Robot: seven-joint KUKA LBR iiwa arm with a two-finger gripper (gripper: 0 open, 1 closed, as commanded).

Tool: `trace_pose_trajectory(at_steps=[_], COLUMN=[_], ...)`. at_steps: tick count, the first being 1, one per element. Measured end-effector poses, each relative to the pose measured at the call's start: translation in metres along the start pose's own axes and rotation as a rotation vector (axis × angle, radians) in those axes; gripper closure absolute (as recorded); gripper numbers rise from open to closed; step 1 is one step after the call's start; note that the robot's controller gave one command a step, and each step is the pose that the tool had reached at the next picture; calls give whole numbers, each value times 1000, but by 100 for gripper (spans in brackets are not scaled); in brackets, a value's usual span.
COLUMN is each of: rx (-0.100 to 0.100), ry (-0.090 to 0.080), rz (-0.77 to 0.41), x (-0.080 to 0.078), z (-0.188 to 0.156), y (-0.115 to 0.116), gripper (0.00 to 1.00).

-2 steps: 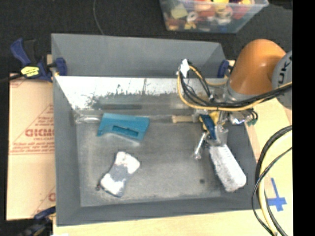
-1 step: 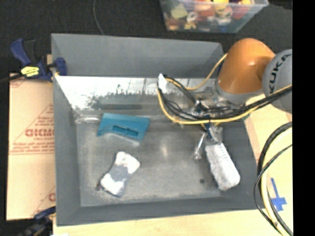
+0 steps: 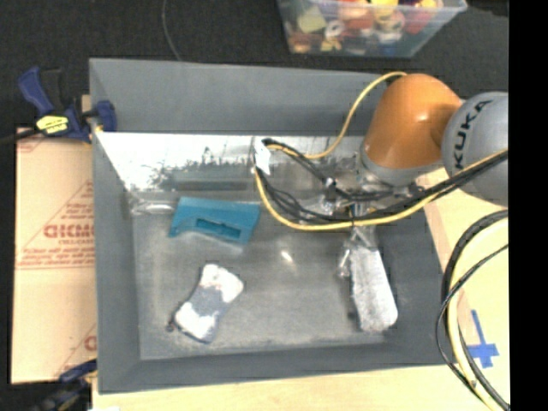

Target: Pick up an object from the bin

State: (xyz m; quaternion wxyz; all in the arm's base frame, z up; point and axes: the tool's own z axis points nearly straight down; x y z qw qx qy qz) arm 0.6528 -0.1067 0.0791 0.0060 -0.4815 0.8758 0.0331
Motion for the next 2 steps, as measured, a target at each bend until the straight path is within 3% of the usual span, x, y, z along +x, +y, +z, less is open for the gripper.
trace_pose_trajectory(at_steps=[1,2], rx=[-30,-30], ry=[-6,-6], rz=[-516,-515], x=[0,0], z=[-1,-1], y=[-2,-2], gripper=[100,100])
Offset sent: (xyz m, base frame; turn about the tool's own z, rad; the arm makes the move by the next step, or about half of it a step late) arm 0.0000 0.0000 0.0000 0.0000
